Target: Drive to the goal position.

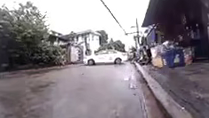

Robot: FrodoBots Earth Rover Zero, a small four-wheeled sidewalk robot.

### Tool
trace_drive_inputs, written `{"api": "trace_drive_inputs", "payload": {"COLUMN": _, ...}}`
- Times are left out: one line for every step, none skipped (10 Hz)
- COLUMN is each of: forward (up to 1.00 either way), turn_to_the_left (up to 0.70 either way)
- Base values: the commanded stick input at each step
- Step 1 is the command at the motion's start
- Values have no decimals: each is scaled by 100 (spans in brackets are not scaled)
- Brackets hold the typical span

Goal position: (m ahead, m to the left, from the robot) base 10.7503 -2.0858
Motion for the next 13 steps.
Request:
{"api": "trace_drive_inputs", "payload": {"forward": 100, "turn_to_the_left": -14}}
{"api": "trace_drive_inputs", "payload": {"forward": 100, "turn_to_the_left": 0}}
{"api": "trace_drive_inputs", "payload": {"forward": 100, "turn_to_the_left": 0}}
{"api": "trace_drive_inputs", "payload": {"forward": 100, "turn_to_the_left": 0}}
{"api": "trace_drive_inputs", "payload": {"forward": 100, "turn_to_the_left": 0}}
{"api": "trace_drive_inputs", "payload": {"forward": 100, "turn_to_the_left": 0}}
{"api": "trace_drive_inputs", "payload": {"forward": 100, "turn_to_the_left": 0}}
{"api": "trace_drive_inputs", "payload": {"forward": 100, "turn_to_the_left": 0}}
{"api": "trace_drive_inputs", "payload": {"forward": 100, "turn_to_the_left": 0}}
{"api": "trace_drive_inputs", "payload": {"forward": 100, "turn_to_the_left": 0}}
{"api": "trace_drive_inputs", "payload": {"forward": 100, "turn_to_the_left": 0}}
{"api": "trace_drive_inputs", "payload": {"forward": 100, "turn_to_the_left": 0}}
{"api": "trace_drive_inputs", "payload": {"forward": 100, "turn_to_the_left": -6}}
